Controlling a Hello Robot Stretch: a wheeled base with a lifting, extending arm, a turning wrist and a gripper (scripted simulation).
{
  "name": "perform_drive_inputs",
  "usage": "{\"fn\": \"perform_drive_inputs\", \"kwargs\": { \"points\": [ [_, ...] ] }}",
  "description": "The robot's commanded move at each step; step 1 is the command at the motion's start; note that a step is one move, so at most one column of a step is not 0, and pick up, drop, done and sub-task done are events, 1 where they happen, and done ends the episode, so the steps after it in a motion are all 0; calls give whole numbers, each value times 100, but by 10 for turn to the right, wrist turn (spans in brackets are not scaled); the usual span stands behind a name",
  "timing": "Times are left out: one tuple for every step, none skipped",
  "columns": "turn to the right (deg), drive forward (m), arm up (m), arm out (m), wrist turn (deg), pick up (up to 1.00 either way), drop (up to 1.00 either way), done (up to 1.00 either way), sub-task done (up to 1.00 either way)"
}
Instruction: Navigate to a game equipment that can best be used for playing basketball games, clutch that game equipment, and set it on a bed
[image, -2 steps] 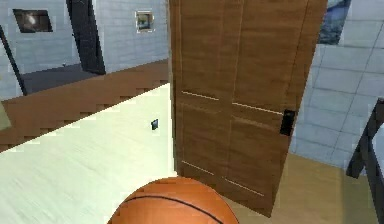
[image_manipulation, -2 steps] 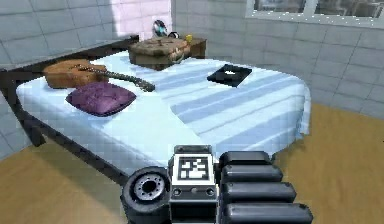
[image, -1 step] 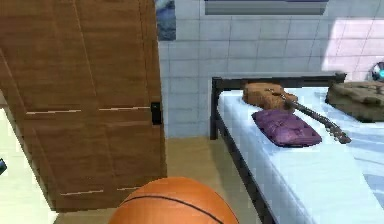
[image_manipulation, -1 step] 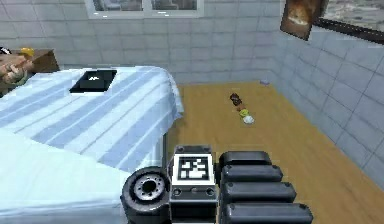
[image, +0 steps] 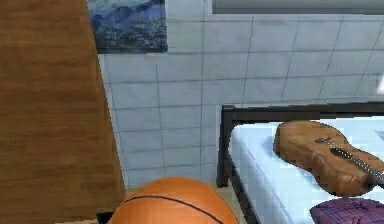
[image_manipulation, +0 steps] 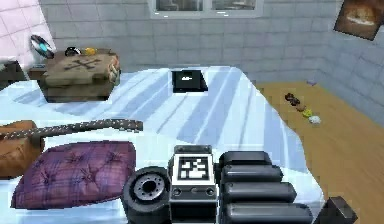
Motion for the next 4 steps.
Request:
{"fn": "perform_drive_inputs", "kwargs": {
  "points": [
    [450, 0, 0, 0, 0, 0, 0, 0, 0],
    [450, 0, 0, 0, 0, 0, 0, 0, 0],
    [450, 0, 0, 0, 0, 0, 0, 0, 0],
    [90, 0, 0, 0, 0, 0, 0, 0, 0]
  ]
}}
